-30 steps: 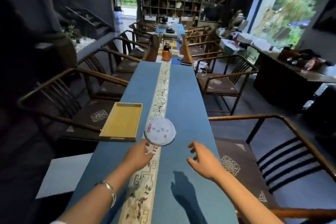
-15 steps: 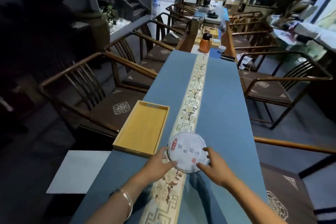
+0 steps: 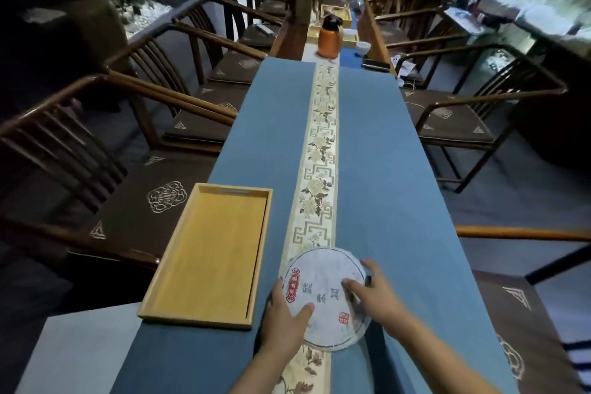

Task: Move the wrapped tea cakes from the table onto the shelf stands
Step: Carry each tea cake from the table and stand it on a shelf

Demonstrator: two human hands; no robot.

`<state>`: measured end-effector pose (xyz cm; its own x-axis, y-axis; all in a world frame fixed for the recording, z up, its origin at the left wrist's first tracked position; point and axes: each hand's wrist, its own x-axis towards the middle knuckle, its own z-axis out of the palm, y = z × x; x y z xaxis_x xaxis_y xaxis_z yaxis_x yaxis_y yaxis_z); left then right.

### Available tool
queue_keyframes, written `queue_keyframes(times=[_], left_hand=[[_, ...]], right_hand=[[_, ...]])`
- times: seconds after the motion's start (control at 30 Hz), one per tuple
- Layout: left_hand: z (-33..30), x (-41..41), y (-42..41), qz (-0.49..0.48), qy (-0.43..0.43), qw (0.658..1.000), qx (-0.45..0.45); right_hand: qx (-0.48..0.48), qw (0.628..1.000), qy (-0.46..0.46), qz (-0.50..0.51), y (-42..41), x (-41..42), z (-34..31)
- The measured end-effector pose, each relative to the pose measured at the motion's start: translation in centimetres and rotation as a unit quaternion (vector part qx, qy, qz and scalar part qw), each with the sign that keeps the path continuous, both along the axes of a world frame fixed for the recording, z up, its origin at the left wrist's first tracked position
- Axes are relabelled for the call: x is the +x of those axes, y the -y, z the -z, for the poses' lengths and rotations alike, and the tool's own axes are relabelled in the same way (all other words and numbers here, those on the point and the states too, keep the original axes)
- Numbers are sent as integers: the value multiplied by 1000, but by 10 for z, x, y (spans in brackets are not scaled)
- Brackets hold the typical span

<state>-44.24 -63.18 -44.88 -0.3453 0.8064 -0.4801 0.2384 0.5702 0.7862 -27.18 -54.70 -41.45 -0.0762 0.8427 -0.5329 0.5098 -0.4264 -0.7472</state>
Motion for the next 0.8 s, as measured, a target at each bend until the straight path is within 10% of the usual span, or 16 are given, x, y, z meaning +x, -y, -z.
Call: queue_keyframes(times=[0.47, 0.8], left_hand=[[-35, -3, 15, -42, 112, 991, 52], [-156, 32, 16, 31, 282, 951, 120]], right_hand=[[-113, 974, -192, 47, 40, 27, -31], [41, 929, -327, 171, 87, 59, -124]])
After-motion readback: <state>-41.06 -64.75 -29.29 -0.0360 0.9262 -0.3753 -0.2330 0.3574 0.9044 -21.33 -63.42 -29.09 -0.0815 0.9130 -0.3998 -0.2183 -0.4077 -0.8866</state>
